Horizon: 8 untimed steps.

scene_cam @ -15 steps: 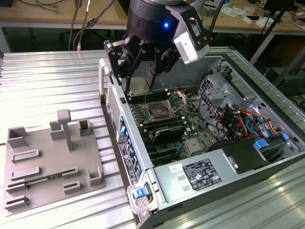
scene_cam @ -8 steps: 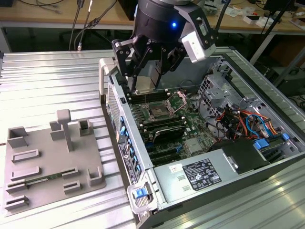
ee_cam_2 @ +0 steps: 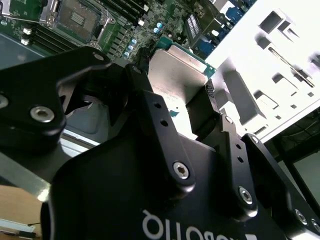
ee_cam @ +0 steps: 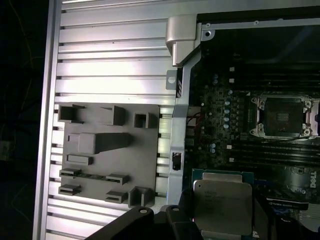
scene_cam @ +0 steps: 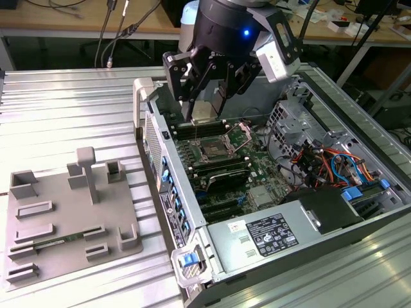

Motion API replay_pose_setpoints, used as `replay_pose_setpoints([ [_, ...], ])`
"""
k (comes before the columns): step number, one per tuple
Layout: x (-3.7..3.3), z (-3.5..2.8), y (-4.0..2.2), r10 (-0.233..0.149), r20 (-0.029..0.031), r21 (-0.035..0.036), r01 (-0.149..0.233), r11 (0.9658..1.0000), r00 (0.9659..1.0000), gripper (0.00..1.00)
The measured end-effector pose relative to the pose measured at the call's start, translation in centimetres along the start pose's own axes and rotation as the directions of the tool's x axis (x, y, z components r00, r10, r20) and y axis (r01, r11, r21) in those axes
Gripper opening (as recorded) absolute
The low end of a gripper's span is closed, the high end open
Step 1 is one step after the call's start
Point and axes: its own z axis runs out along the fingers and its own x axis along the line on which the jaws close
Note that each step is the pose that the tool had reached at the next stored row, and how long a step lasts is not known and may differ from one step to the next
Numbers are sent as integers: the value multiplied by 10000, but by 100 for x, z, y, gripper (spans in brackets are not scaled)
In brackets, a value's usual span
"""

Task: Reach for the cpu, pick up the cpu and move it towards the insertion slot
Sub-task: 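Pick up the cpu and move it towards the insertion slot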

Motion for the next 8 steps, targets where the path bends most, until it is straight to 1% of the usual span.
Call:
replay_pose_setpoints([
  [8, -105, -2, 5, 0, 0, 0, 0, 10000, 10000, 55],
])
